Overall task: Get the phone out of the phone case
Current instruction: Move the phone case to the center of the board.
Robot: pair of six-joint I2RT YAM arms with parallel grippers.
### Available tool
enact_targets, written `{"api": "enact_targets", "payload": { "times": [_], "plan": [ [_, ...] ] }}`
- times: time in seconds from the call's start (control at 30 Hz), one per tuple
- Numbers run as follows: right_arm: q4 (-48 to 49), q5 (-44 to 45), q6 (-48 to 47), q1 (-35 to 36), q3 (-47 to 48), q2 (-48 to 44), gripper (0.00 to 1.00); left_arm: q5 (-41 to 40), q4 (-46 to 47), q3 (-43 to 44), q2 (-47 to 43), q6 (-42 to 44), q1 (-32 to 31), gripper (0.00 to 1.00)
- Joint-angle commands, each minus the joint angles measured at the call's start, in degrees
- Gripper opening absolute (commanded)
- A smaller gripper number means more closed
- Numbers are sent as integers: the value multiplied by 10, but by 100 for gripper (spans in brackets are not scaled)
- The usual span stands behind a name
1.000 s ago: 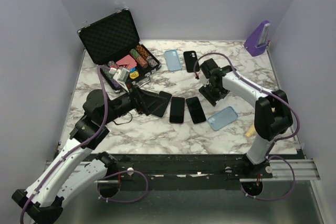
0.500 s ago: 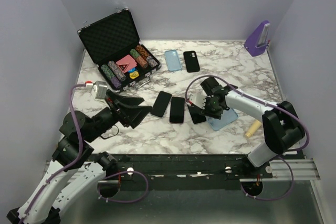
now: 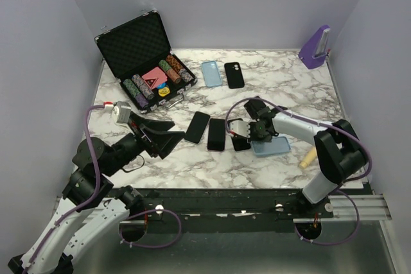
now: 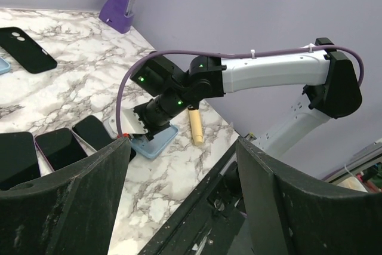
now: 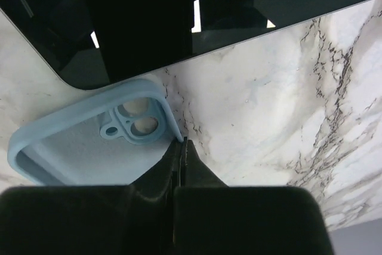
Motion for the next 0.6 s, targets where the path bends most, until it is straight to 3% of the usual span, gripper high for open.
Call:
{"api": "enact_targets", "payload": {
  "times": [0.0, 0.33, 0.47, 0.57],
  "plan": [
    [31, 20, -39, -13, -19, 4, 0, -21, -15, 3, -12, 15, -1, 80],
    [56, 103, -26, -61, -54, -124, 0, -15, -6, 11, 8, 7, -3, 80],
    [96, 67, 89, -111, 3, -108, 1, -13, -1, 14, 21, 4, -5, 80],
    [96, 40, 200, -148, 107, -35, 1, -14, -2, 15, 30, 2, -4, 80]
  ]
}}
